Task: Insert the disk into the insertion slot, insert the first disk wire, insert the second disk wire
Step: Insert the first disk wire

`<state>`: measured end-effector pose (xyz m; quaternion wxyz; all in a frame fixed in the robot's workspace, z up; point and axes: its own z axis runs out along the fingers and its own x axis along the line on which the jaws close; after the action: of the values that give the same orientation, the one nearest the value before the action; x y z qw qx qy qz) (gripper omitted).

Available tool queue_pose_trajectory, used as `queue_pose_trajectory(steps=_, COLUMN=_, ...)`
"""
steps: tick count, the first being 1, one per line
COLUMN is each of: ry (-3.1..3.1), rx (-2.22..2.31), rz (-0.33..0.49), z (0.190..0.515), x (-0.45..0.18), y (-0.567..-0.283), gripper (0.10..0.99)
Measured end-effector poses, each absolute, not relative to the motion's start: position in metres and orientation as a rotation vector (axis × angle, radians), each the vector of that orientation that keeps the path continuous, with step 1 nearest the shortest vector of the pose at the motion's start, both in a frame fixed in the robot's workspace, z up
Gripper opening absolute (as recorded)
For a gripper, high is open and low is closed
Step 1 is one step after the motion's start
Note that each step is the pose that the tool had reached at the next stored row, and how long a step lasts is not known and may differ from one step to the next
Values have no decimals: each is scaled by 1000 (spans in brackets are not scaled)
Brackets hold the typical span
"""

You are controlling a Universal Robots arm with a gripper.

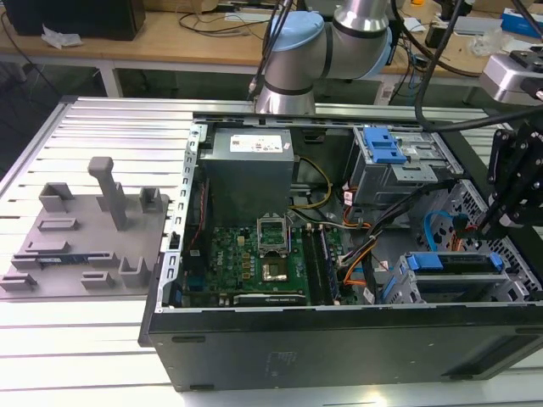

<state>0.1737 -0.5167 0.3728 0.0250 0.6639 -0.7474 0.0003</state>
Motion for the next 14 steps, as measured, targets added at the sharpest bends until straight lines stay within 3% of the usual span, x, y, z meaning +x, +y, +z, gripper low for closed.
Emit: queue_pose_trajectory(steps=14, ry=-2316, rx=2057, rz=-11, z=366, x=175, y=-522, gripper=165)
